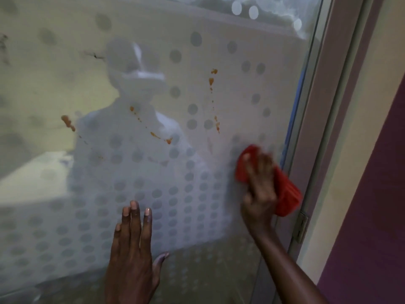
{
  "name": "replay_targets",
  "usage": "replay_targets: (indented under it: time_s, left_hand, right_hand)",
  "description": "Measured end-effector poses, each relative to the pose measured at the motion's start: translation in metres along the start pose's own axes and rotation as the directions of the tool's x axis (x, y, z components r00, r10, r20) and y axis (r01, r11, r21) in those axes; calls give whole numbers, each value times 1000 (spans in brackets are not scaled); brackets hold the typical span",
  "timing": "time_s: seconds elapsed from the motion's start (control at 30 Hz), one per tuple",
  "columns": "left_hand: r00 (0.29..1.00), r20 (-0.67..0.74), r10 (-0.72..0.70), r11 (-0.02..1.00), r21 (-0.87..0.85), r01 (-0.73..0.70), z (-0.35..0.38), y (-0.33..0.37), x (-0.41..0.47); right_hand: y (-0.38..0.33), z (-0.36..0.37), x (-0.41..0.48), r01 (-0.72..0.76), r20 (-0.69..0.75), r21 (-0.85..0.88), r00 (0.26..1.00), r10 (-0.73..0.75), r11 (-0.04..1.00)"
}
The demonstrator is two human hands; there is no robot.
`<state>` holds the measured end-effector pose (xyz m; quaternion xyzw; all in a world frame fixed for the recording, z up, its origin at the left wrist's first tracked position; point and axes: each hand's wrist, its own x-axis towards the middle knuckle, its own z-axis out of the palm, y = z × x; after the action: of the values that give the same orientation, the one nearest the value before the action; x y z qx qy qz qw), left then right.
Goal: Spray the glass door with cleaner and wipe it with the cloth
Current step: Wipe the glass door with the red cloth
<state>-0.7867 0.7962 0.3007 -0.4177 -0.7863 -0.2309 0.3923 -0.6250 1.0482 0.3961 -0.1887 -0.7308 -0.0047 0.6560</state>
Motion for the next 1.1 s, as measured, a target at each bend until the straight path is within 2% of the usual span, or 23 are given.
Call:
replay_targets:
  time_s: [0.07, 0.1, 0.13, 0.2, 0.23, 0.27, 0.3, 0.33, 0.4, 0.47, 0.53, 0.57, 0.6, 0.67, 0.73, 0.77, 0.8, 0.87, 0.93, 1.0, 1.03, 1.07, 1.1]
  left_hand:
    - [1000, 5, -14, 1000, 1, 14, 1, 1, 0]
    - [1000, -6, -14, 1000, 1, 14, 2, 2, 0]
    - [1000, -24, -13, 1000, 1, 13, 3, 3, -1]
    - [999, -53, -10, 1000, 18, 11, 5, 4, -1]
    - [998, -60, -7, 1000, 27, 8, 5, 4, -1]
    - [998, -63, -3, 999, 32, 5, 5, 3, 0]
    - [998, -64, 4, 999, 37, -2, 5, 2, 0]
    - [998, -61, 13, 999, 43, -10, 5, 0, 0]
    - [999, -51, 20, 998, 54, -17, 4, -1, 0]
    - [999, -43, 15, 998, 63, -12, 5, -1, 0]
    - [999, -40, 6, 998, 70, -3, 5, 1, 0]
    - [999, -37, 4, 997, 72, -1, 5, 2, 0]
    - [999, -32, 2, 997, 72, 1, 5, 3, 0]
    - [1000, -19, -4, 997, 76, 6, 5, 5, 0]
    - [1000, -14, -5, 997, 72, 6, 4, 5, -2]
    - [1000, -13, -1, 998, 66, 2, 4, 4, -2]
    - [1000, -9, 2, 998, 59, -1, 3, 3, -1]
    - [1000, -4, 1, 999, 42, -1, 2, 1, -1]
    - [1000, -26, -1, 999, 44, 2, 2, 2, -1]
    - [999, -49, -3, 998, 64, 6, 3, 6, -1]
    - [998, -55, -4, 998, 70, 8, 3, 9, -1]
    - [998, -61, -8, 997, 73, 12, 4, 10, 0]
    - [998, -67, -16, 997, 75, 21, 5, 11, 0]
  right_hand:
    - [-14, 8, 38, -224, -186, 131, 951, 246, 966]
    - [-27, 12, 50, -249, -205, 178, 937, 284, 952]
    - [-42, 17, 54, -211, -186, 183, 952, 244, 960]
    - [-65, 21, 33, 84, -16, 107, 996, -83, 991]
    - [-68, 21, 15, 297, 119, 81, 945, -305, 952]
    - [-65, 20, -1, 470, 251, 73, 845, -473, 879]
    - [-55, 17, -10, 565, 338, 83, 759, -557, 821]
    - [-43, 13, -12, 584, 363, 91, 735, -573, 807]
    - [-26, 8, 2, 441, 277, 60, 854, -440, 895]
    - [-23, 8, 31, 168, 65, 51, 983, -171, 984]
    - [-40, 13, 60, -48, -121, 123, 991, 63, 991]
    - [-52, 17, 68, -78, -152, 159, 983, 102, 984]
    - [-65, 20, 69, -42, -141, 157, 988, 64, 987]
    - [-82, 22, 47, 219, 32, 103, 974, -223, 970]
    - [-72, 19, 18, 499, 241, 86, 829, -505, 862]
    - [-58, 15, 11, 561, 295, 89, 774, -560, 823]
    - [-43, 10, 12, 569, 305, 87, 766, -566, 818]
    - [-21, 3, 26, 426, 213, 51, 879, -427, 903]
    - [-15, 2, 55, 126, -15, 42, 992, -126, 991]
    - [-29, 7, 81, -107, -186, 116, 974, 128, 987]
    - [-40, 10, 86, -122, -202, 126, 969, 146, 985]
    - [-50, 13, 83, -49, -158, 98, 985, 65, 994]
    - [-55, 14, 71, 109, -49, 62, 993, -106, 992]
